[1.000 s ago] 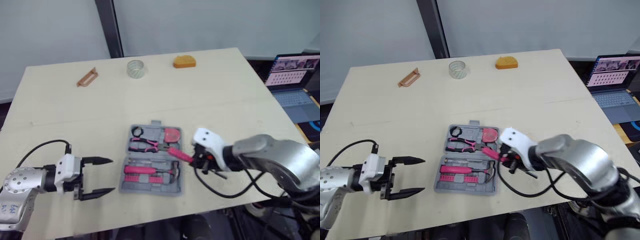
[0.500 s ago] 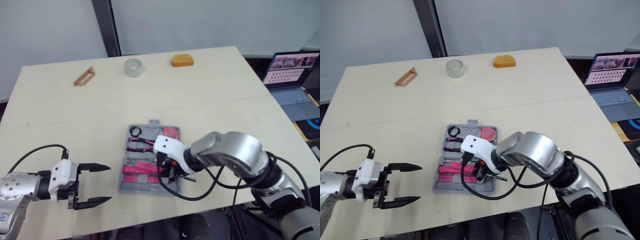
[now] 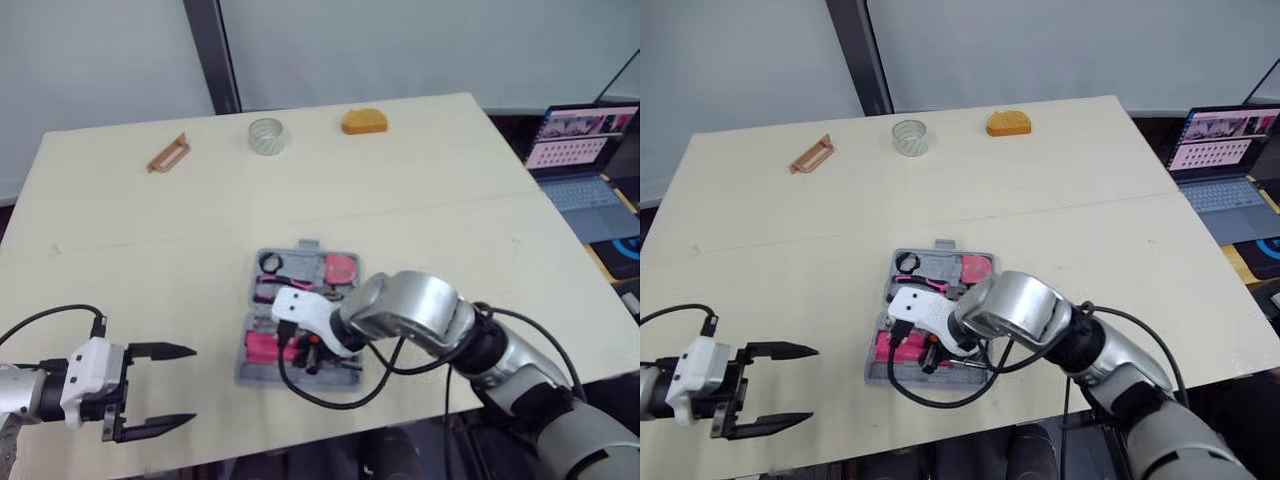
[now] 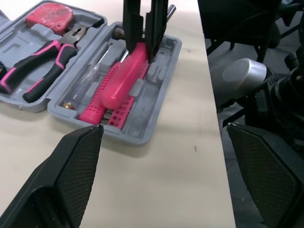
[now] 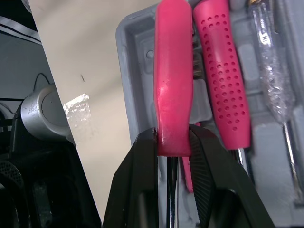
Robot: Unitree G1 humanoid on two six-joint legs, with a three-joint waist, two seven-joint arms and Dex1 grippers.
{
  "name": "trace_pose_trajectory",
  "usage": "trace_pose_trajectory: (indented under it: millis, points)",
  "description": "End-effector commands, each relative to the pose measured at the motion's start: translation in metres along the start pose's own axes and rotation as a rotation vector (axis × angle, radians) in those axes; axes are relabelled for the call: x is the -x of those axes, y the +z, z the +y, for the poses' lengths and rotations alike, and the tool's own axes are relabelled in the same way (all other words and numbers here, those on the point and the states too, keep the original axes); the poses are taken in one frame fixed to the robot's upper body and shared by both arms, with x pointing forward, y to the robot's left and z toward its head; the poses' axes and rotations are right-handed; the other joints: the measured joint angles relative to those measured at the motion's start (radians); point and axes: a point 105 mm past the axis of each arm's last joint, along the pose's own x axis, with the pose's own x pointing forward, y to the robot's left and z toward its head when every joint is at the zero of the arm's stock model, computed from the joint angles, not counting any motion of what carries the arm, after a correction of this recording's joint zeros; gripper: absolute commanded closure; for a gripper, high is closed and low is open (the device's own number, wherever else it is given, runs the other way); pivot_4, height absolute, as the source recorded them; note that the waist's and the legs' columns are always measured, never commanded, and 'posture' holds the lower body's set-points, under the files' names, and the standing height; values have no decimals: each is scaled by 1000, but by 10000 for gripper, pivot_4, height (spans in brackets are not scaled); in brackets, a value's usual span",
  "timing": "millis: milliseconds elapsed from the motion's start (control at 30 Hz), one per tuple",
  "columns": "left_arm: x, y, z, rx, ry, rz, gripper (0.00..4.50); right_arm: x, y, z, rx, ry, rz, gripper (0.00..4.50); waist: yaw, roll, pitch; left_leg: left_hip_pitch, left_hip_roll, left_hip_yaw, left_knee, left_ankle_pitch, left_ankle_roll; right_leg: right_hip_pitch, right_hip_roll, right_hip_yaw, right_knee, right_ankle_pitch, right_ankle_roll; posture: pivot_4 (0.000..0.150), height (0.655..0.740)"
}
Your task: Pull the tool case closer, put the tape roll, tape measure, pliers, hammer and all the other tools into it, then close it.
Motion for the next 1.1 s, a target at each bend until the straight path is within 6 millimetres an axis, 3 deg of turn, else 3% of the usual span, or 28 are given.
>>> trace_pose_trajectory:
  millis: [33, 1100]
  points:
    - [12, 1, 2, -23, 26, 23, 0, -2, 9, 6, 38, 29, -19, 41198, 0, 0, 0, 0, 0, 0, 0, 0, 0, 0, 0, 0, 0, 0, 0, 1500, 7400]
    - [24, -5, -9, -4, 72, 48, 0, -27, 0, 13, 63, 121, 21, 41198, -2, 0, 0, 0, 0, 0, 0, 0, 0, 0, 0, 0, 1, 0, 0, 1500, 7400]
